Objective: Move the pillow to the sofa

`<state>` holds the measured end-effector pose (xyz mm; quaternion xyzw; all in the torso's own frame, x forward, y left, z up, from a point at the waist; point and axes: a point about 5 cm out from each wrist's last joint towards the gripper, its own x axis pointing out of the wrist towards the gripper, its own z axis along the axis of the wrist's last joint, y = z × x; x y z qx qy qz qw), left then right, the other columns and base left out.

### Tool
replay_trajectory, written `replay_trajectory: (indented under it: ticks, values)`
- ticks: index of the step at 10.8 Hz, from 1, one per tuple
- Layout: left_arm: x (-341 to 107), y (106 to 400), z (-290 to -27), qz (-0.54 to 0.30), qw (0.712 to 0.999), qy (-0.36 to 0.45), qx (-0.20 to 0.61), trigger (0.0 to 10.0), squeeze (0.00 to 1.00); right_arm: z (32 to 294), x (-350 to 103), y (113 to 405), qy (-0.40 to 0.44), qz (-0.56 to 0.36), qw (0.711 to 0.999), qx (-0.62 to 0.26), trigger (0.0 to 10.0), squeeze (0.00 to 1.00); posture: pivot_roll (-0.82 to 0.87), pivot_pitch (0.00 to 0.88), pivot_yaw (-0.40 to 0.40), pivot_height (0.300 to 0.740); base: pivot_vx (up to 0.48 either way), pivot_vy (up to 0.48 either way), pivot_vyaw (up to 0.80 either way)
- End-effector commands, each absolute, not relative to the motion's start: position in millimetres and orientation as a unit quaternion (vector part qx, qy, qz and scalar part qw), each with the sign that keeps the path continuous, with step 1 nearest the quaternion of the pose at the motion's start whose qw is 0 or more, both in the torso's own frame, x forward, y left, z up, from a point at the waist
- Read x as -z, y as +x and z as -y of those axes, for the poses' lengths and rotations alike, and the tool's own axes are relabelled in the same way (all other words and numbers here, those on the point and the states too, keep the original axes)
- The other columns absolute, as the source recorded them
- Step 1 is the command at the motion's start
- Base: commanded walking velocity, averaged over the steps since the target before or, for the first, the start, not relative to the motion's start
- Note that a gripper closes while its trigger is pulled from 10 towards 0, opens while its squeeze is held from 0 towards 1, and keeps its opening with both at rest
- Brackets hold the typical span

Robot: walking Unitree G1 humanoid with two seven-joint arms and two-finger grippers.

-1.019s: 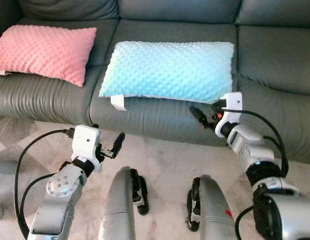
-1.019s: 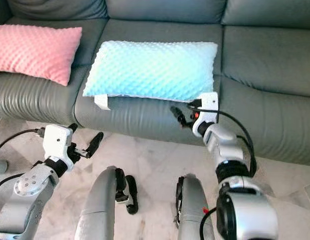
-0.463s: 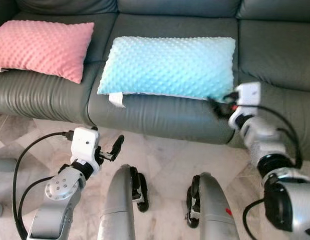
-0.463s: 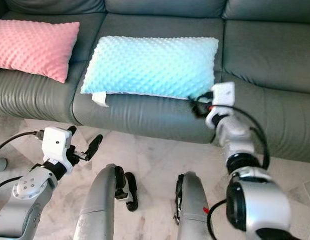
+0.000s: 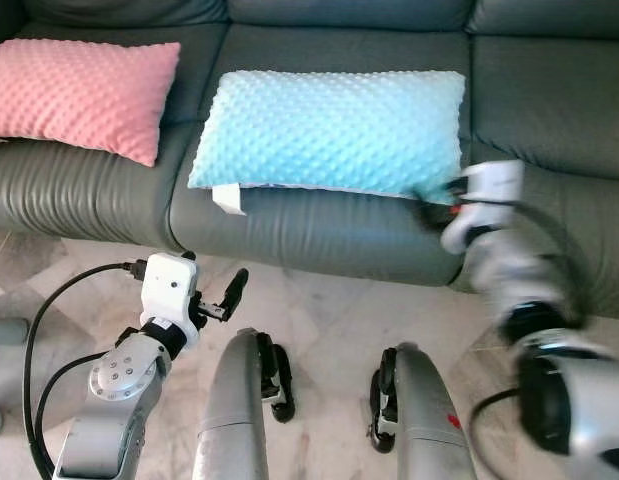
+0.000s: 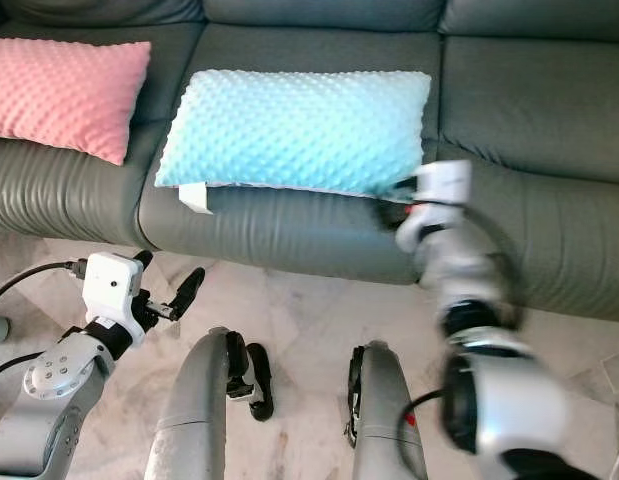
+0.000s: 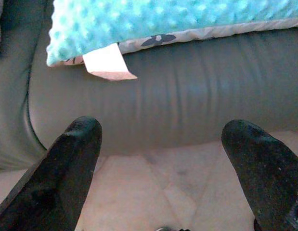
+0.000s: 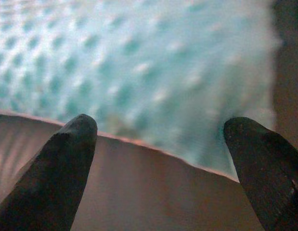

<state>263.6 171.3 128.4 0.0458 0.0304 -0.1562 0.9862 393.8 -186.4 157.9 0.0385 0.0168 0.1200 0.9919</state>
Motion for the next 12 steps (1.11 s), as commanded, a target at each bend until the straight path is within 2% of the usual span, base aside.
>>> replay_trajectory:
  ticks: [1,4,6,7,10,11,12]
  values:
    - [-123,258,-179,-0.049,0.988,0.044,0.142,10.0,0.00,177,-149,391,0.070,-0.028,0.988,-0.134,10.0,0.00,0.07,0.488,0.132,0.638,0.000,0.000,0.00]
    - [-124,259,-178,-0.047,0.987,0.043,0.145,10.0,0.00,149,-156,391,0.085,0.001,0.978,-0.192,10.0,0.00,0.07,0.486,0.137,0.638,0.000,0.000,0.00]
    - [-124,259,-176,-0.046,0.987,0.042,0.145,10.0,0.00,154,-157,392,0.057,0.003,0.978,-0.203,10.0,0.00,0.08,0.488,0.135,0.638,0.000,0.000,0.00]
    - [-124,258,-176,-0.046,0.988,0.042,0.143,10.0,0.00,161,-163,394,0.027,0.014,0.983,-0.182,10.0,0.00,0.08,0.489,0.134,0.638,0.000,0.000,0.00]
    - [-124,258,-176,-0.046,0.988,0.042,0.143,10.0,0.00,162,-164,394,0.022,0.016,0.984,-0.178,10.0,0.00,0.08,0.489,0.134,0.638,0.000,0.000,0.00]
    - [-124,255,-182,-0.048,0.988,0.045,0.137,10.0,0.00,176,-172,391,-0.037,0.069,0.992,-0.101,10.0,0.00,0.07,0.468,0.132,0.638,0.000,0.000,0.00]
    - [-124,256,-183,-0.047,0.989,0.045,0.136,10.0,0.00,186,-173,388,-0.036,0.087,0.993,-0.076,10.0,0.00,0.07,0.455,0.136,0.638,0.000,0.000,0.00]
